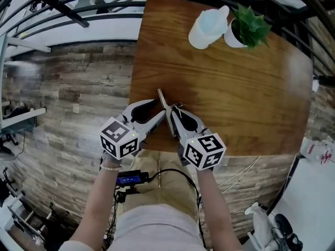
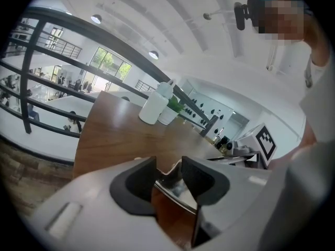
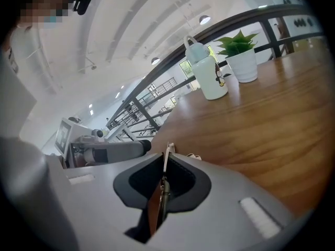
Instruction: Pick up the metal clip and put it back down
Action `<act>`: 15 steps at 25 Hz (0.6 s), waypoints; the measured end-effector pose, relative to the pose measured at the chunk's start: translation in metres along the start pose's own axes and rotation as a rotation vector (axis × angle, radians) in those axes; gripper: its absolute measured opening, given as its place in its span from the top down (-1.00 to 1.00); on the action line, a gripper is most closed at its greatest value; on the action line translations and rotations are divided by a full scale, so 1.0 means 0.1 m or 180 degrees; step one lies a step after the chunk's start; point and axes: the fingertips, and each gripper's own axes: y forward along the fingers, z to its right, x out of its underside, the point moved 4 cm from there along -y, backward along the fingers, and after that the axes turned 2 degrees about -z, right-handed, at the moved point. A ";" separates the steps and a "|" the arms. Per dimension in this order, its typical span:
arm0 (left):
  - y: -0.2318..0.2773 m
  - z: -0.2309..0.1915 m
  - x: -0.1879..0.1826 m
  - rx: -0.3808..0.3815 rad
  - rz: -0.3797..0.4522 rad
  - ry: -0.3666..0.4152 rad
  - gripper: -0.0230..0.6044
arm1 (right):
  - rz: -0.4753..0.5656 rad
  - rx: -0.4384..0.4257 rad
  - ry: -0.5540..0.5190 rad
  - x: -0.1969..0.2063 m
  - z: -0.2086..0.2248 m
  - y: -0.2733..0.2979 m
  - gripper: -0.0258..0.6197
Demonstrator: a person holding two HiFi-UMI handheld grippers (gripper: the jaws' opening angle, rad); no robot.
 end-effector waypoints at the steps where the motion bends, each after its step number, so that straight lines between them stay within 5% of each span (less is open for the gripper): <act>1: 0.00 0.00 0.00 0.0000 -0.0006 0.0002 0.43 | -0.0005 0.0008 -0.0013 0.01 0.00 0.01 0.79; 10: 0.02 -0.02 0.00 0.0006 -0.0020 0.0063 0.46 | -0.0056 0.0168 -0.0233 0.03 0.06 0.03 0.72; 15: 0.01 0.01 -0.04 -0.0001 -0.0023 0.0165 0.49 | -0.0003 0.0141 -0.0244 -0.01 0.04 0.01 0.49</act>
